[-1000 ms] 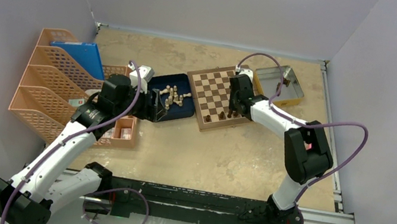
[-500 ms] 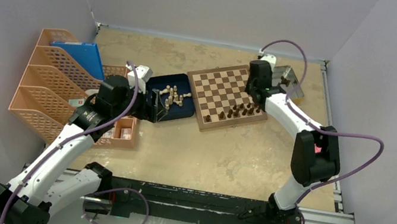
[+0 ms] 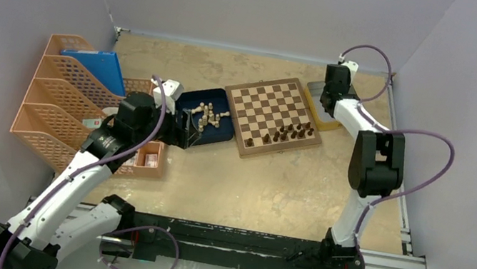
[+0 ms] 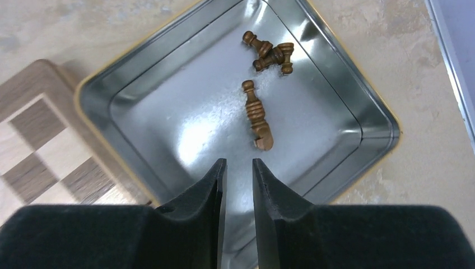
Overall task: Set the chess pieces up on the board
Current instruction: Pick up the chess piece from the storage box.
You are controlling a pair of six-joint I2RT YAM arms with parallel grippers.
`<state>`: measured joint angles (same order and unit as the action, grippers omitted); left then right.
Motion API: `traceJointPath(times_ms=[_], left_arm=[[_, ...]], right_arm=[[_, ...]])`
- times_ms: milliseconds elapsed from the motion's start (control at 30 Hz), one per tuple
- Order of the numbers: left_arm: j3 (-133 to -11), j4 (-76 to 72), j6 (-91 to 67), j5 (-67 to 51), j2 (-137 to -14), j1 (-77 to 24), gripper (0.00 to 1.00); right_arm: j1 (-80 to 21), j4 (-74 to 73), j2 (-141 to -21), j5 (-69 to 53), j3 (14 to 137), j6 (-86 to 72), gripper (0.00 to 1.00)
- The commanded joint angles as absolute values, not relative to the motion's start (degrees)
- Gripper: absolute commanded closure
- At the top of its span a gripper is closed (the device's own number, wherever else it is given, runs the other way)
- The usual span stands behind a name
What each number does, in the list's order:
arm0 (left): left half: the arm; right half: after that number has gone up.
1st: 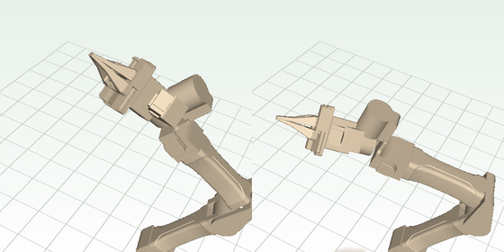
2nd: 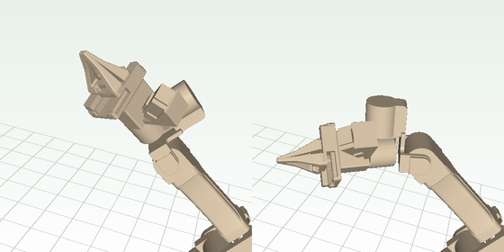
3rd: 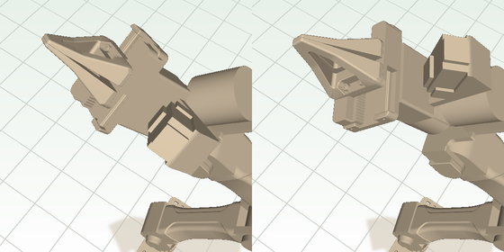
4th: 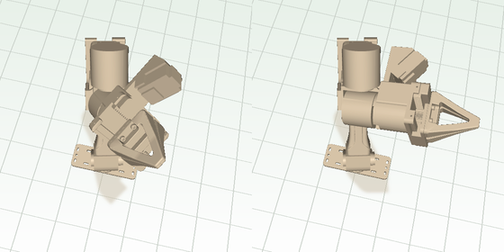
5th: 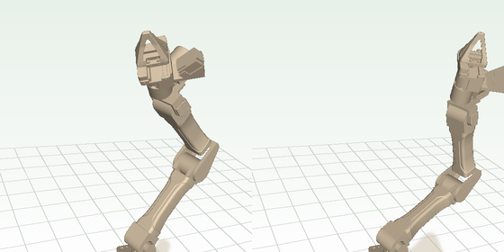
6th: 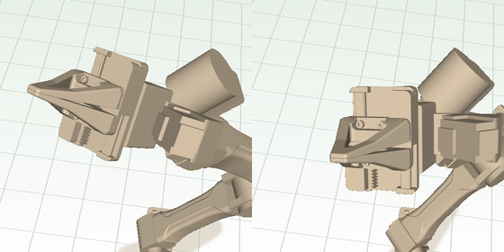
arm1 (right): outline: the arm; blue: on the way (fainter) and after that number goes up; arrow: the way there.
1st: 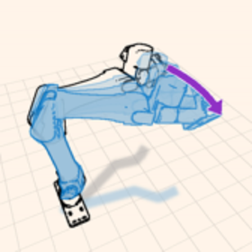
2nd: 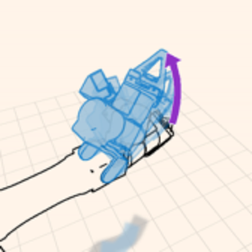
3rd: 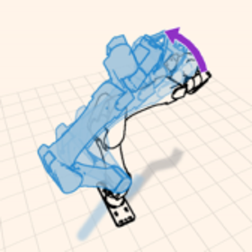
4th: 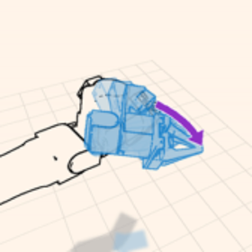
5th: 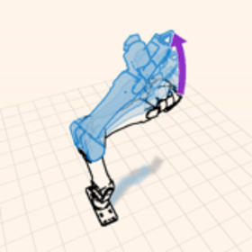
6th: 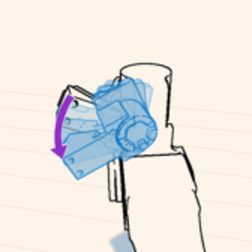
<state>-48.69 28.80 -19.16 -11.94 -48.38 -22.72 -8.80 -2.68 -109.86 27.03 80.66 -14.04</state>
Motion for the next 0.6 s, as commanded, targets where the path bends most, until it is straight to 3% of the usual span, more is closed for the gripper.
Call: traceJointPath(times_ms=[0, 300, 567], left_arm=[[-48.1, 27.3, -17.7, -12.2, -47.5, -23.1, 0.23], [-48.3, 27.0, -17.4, -13.3, -49.7, -23.1, 0.25], [-48.0, 27.1, -17.4, -11.6, -48.9, -23.1, 0.25]], right_arm=[[-6.2, -3.0, -113.0, 26.9, 86.5, -11.8, 0.73], [-3.1, -7.6, -122.5, 24.0, 96.6, -10.6, 0.71], [-1.4, -7.4, -124.4, 19.9, 97.1, -9.7, 0.7]])
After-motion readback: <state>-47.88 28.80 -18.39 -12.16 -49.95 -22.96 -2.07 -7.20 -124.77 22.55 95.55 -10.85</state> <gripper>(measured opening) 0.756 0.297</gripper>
